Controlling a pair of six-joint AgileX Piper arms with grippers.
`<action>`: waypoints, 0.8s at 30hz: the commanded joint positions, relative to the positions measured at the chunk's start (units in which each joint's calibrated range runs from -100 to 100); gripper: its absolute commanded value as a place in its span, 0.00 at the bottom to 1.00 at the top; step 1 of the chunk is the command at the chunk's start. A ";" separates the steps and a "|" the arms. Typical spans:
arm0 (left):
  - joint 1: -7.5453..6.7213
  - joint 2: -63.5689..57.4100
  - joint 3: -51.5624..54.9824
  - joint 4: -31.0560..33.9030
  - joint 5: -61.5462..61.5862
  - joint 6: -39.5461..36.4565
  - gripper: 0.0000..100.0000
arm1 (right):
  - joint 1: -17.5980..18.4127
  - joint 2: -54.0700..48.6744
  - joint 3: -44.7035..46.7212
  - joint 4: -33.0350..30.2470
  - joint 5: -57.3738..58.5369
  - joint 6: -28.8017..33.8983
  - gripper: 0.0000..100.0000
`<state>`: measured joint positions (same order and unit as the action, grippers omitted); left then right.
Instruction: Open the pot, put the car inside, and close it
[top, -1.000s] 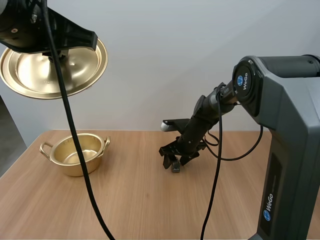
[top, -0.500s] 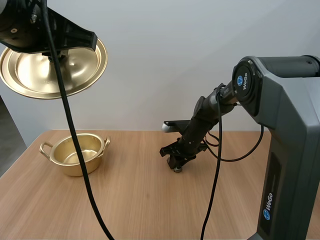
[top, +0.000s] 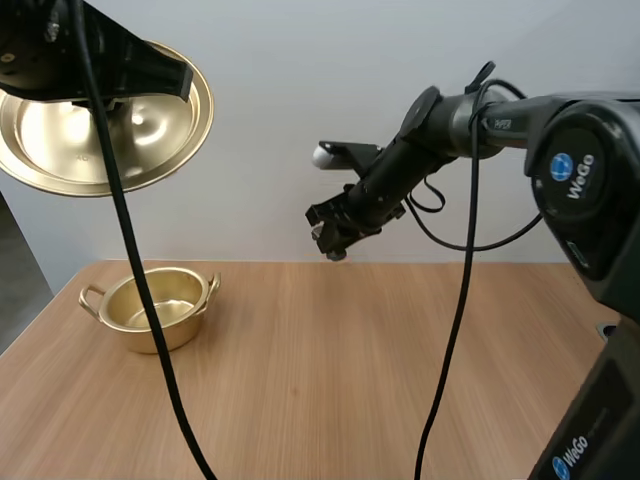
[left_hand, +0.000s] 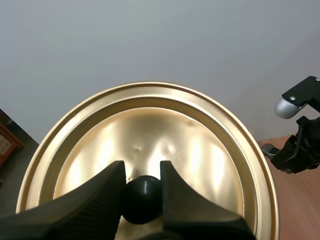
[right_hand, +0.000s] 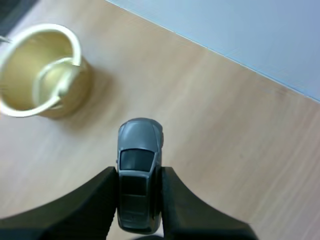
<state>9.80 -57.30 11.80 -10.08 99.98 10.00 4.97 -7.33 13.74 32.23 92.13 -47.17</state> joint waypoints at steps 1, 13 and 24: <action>0.01 -1.93 0.00 1.50 0.02 -0.03 0.00 | 0.02 -3.60 -1.33 1.95 7.87 -0.25 0.00; 0.01 -11.03 0.00 4.87 0.02 -4.81 0.00 | 4.05 1.11 -1.50 3.23 7.87 -11.01 0.00; 0.01 -11.93 0.00 11.35 0.02 -8.24 0.00 | 9.53 9.50 -4.22 3.07 7.83 -13.51 0.00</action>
<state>9.80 -69.21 11.80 1.18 99.98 1.67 13.76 1.28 10.68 35.32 99.90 -60.73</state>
